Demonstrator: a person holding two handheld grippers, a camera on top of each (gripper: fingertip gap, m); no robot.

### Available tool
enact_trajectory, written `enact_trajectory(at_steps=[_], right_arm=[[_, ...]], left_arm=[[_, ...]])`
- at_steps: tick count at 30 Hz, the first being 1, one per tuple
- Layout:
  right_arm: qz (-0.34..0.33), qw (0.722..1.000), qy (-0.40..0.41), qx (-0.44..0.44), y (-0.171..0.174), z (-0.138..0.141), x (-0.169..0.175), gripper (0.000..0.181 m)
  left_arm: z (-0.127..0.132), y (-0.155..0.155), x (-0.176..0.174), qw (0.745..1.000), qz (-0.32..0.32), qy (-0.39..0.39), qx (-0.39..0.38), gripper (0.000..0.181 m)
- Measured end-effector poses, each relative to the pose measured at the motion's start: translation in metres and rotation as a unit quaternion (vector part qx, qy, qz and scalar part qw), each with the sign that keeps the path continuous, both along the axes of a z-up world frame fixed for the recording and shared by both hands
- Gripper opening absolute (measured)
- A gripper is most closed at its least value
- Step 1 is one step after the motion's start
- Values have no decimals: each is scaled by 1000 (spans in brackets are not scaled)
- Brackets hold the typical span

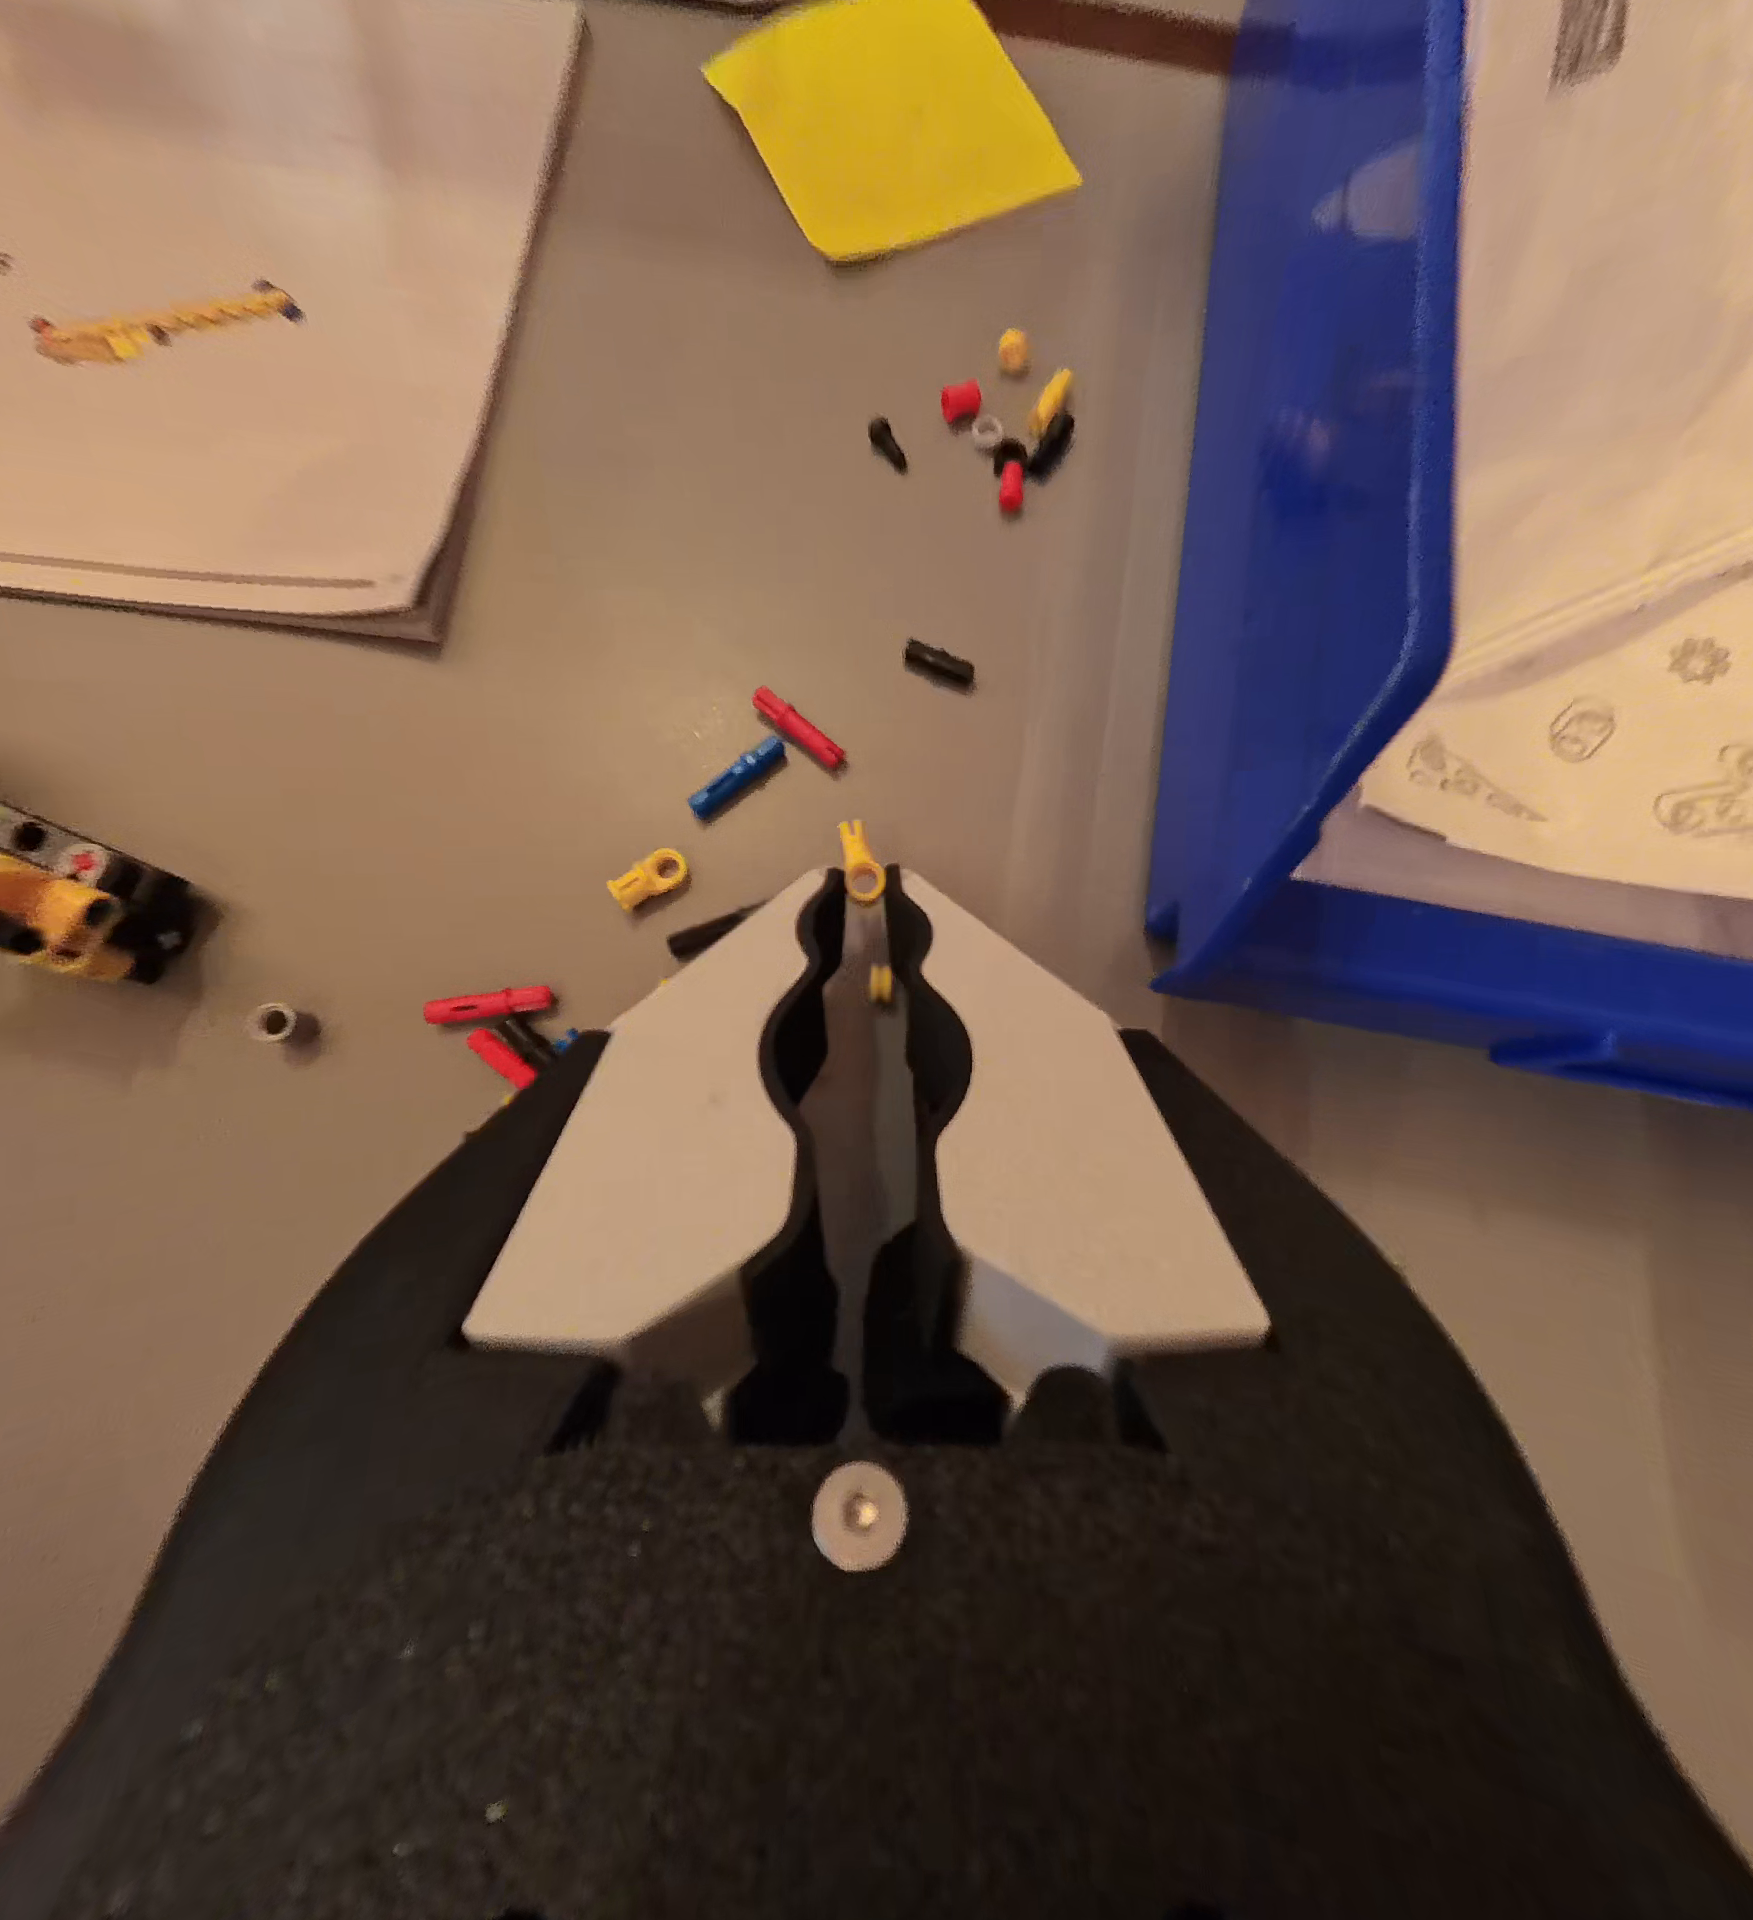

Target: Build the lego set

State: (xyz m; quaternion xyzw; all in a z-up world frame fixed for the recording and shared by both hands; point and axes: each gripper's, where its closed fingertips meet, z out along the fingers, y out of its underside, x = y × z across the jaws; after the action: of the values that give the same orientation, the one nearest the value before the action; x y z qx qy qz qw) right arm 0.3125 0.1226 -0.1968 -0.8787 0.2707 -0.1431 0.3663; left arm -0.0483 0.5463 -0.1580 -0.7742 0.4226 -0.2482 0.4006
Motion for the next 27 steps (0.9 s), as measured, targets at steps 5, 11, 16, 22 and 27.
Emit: enact_trajectory(at_steps=[5,11,16,22,27], right_arm=[[51,996,-60,43,18,37,-17,6],[325,935,36,135,74,74,-158,6],[440,894,52,68,72,50,-237,6],[460,886,58,-19,52,11,-260,7],[432,898,33,-76,30,-9,-246,7]], left_arm=[[-2,0,0,1000,-1,4,1,40],[-6,1,-1,1000,0,4,-7,40],[-1,-1,0,1000,-3,-3,-6,40],[3,-5,3,1000,-10,-10,-2,40],[7,-7,2,1000,-12,-11,1,40]])
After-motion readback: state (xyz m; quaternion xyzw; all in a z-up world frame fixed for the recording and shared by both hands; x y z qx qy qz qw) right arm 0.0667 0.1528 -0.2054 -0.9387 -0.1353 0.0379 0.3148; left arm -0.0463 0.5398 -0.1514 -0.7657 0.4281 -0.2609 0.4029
